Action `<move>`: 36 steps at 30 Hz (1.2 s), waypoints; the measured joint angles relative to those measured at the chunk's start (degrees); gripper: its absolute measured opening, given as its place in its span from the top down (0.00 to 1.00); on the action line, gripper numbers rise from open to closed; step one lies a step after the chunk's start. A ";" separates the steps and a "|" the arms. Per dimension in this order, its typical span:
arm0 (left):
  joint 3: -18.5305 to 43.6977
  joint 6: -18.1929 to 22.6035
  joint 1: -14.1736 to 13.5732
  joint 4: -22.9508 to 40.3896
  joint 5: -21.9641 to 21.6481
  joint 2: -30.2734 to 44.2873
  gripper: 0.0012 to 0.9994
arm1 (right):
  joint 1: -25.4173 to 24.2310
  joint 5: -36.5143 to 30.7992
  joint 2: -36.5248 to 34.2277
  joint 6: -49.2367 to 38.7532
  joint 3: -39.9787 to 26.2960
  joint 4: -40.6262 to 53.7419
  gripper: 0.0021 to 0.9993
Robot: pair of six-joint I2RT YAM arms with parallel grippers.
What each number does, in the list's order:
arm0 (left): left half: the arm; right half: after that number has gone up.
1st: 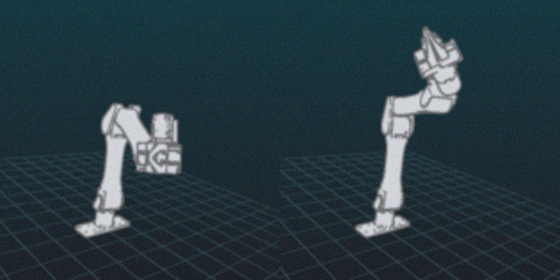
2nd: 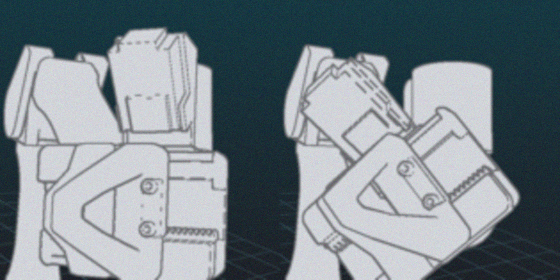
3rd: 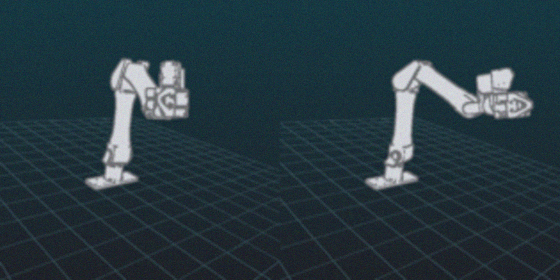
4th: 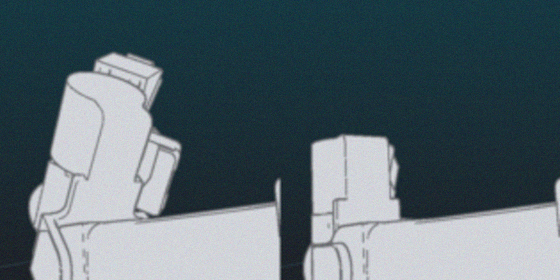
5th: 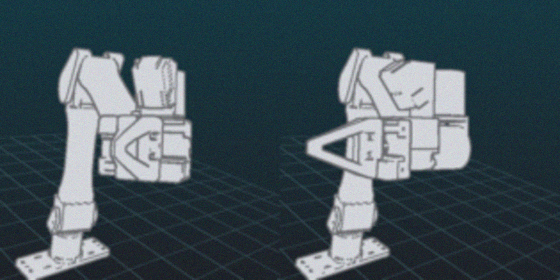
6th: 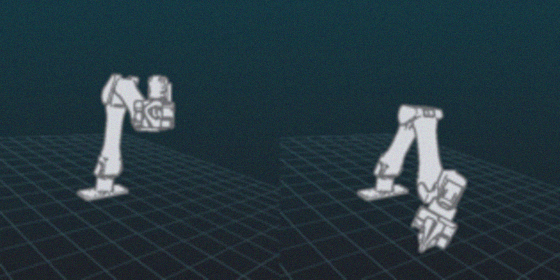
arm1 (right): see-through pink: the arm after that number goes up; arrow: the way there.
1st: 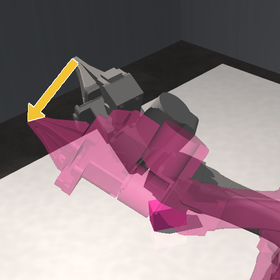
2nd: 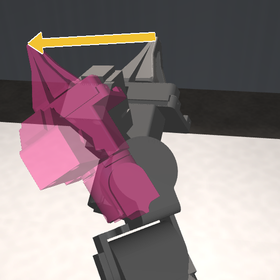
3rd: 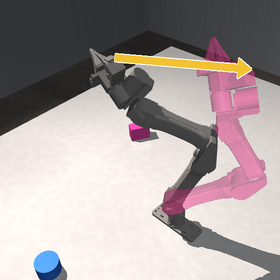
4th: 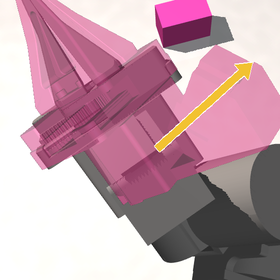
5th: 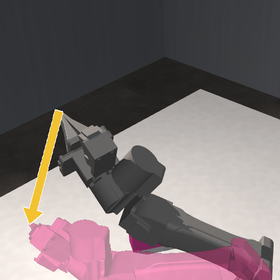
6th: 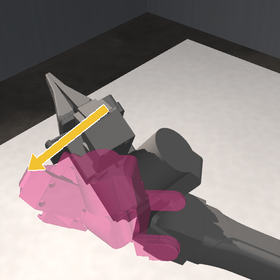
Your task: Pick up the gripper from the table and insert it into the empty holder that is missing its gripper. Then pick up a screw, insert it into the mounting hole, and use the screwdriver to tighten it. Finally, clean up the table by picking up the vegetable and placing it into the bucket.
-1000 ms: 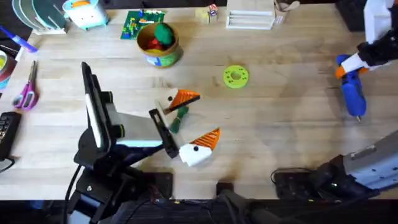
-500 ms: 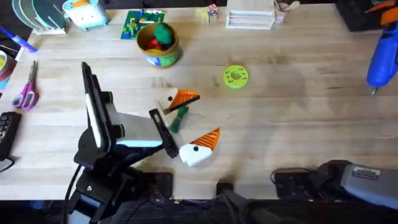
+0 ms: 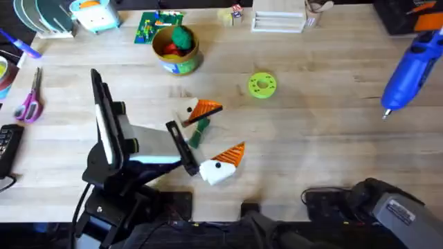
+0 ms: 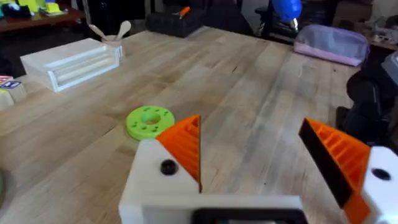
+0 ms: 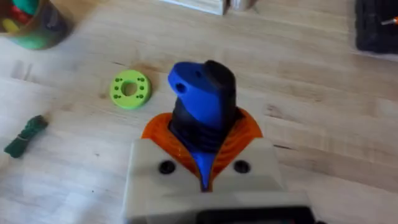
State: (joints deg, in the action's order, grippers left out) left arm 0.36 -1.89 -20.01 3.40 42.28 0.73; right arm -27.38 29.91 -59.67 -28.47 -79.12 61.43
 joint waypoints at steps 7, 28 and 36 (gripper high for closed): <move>0.00 0.00 0.00 0.00 0.00 0.00 0.01 | 2.37 8.73 12.43 10.68 19.39 -21.71 0.98; 0.00 0.00 0.00 0.00 0.00 0.00 0.01 | 49.87 6.07 15.82 37.07 40.21 -88.21 0.98; 0.00 0.00 0.00 0.00 0.00 0.00 0.01 | 64.53 5.34 4.76 36.57 39.91 -100.46 0.98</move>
State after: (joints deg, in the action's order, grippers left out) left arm 0.36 -1.89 -20.01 3.40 42.28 0.73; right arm 37.16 35.25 -54.92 8.10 -39.21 -39.03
